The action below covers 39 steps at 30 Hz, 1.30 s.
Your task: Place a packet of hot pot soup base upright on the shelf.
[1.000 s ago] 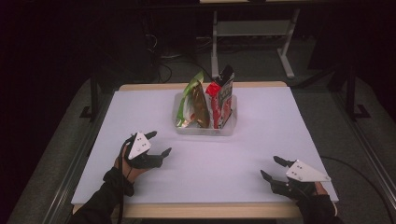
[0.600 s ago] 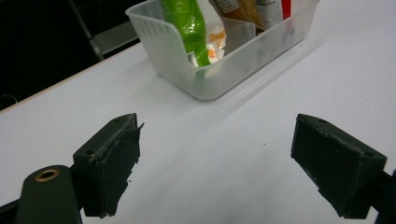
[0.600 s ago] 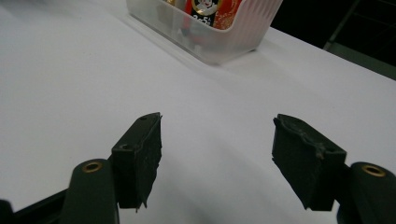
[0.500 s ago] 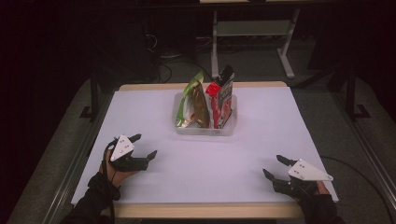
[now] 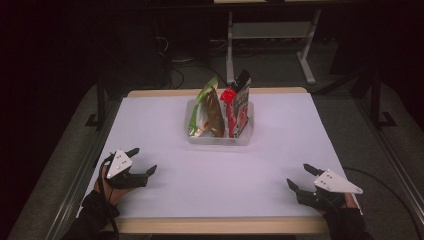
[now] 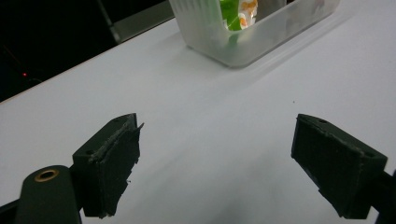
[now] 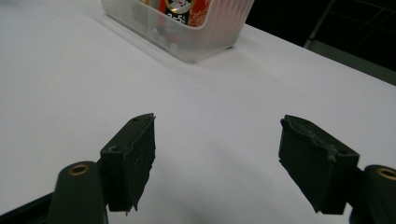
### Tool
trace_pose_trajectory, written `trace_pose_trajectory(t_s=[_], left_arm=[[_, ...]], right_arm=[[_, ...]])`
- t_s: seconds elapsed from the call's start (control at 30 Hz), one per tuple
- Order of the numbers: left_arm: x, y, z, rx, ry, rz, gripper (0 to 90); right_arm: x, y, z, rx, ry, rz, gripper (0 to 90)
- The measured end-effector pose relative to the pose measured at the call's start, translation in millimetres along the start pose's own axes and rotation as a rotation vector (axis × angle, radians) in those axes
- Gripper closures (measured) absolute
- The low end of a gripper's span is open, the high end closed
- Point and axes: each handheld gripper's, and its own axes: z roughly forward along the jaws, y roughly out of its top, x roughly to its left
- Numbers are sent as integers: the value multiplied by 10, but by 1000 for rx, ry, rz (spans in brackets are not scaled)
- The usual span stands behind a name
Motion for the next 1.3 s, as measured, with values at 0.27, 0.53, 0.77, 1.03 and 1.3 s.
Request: trace_pose_trajectory(t_s=[0.27, 0.53, 0.77, 1.03, 1.3], left_arm=[[138, -189, -194, 13, 41, -33, 147], [247, -299, -394, -41, 70, -97, 148], [298, -375, -454, -54, 72, -130, 148], [257, -337, -453, -42, 69, -91, 148], [206, -292, -501, -58, 70, -65, 148]], right_arm=[[-82, -40, -18, 9, -44, 26, 229], [-163, -83, -11, 35, -64, 36, 218], [-243, -123, 5, 41, -86, 81, 205], [-228, -115, 29, 35, -71, 76, 205], [-196, -86, 4, 1, -68, 71, 205]])
